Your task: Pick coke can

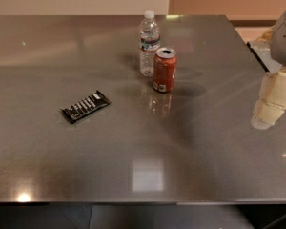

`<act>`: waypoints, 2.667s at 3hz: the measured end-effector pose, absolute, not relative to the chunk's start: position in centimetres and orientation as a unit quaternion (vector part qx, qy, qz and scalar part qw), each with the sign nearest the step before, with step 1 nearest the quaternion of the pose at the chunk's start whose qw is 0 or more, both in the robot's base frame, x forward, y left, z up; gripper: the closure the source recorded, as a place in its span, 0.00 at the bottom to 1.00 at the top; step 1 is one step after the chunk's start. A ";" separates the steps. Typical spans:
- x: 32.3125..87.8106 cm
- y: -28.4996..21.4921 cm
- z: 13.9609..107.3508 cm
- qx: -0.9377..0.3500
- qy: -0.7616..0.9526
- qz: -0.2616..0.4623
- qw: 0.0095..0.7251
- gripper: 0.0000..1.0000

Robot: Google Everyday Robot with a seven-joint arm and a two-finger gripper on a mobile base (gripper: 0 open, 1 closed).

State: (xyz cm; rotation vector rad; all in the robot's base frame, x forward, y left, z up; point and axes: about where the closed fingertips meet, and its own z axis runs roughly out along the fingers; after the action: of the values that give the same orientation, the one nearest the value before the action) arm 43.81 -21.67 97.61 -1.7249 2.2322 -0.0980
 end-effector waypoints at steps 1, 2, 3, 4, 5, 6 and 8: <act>43.8 -21.7 97.6 -0.603 0.781 -0.035 0.159 0.00; 45.9 -21.3 97.6 -0.593 0.786 -0.032 0.174 0.00; 49.2 -20.3 97.2 -0.572 0.795 -0.014 0.204 0.00; 52.9 -18.5 96.0 -0.550 0.802 0.010 0.234 0.00; 56.3 -16.6 94.4 -0.521 0.811 0.045 0.261 0.00; 58.3 -15.0 93.0 -0.499 0.817 0.080 0.276 0.00; 60.9 -12.1 90.3 -0.475 0.808 0.132 0.321 0.00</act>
Offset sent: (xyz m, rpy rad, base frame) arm 0.0488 0.0063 -0.0045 0.0613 -0.0283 -0.0502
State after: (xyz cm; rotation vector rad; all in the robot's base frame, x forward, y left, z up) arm 60.91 -12.10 90.27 -1.2484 2.1236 0.3464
